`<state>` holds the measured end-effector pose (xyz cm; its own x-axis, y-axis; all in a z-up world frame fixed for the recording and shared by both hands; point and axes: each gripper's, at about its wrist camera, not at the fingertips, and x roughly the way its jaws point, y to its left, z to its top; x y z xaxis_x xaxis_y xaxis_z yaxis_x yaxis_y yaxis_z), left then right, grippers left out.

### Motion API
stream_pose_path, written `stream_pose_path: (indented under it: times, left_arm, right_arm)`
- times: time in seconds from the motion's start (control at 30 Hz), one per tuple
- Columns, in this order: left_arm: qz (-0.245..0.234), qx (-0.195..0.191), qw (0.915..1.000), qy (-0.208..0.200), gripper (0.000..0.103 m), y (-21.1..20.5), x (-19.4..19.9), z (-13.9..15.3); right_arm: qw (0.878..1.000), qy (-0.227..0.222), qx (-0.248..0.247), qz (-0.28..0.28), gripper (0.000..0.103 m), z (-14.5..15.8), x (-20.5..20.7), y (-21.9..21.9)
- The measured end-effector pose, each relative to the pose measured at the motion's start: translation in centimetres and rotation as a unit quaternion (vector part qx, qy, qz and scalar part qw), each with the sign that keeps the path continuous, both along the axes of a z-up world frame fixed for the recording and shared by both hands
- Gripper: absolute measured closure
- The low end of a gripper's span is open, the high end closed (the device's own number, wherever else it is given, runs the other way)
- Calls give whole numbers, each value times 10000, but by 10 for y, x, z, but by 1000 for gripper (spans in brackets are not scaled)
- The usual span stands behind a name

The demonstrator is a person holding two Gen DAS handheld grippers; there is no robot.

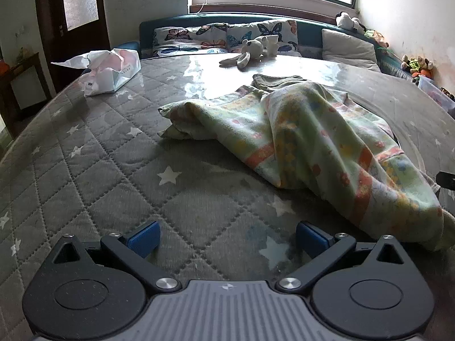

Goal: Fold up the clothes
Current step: 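Move both grippers toward the crumpled pastel shirt on the mattress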

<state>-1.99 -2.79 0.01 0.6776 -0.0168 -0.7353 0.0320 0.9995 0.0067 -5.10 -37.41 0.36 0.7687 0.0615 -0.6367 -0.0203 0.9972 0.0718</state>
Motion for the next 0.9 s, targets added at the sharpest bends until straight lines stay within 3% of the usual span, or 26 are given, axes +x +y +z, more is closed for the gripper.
stream_pose_path:
  times: [0.9]
  left_arm:
    - [-138,80,9999,23,0,-17,-25,7]
  right_arm:
    - [9969,-320,108,717,1,19,-49,42]
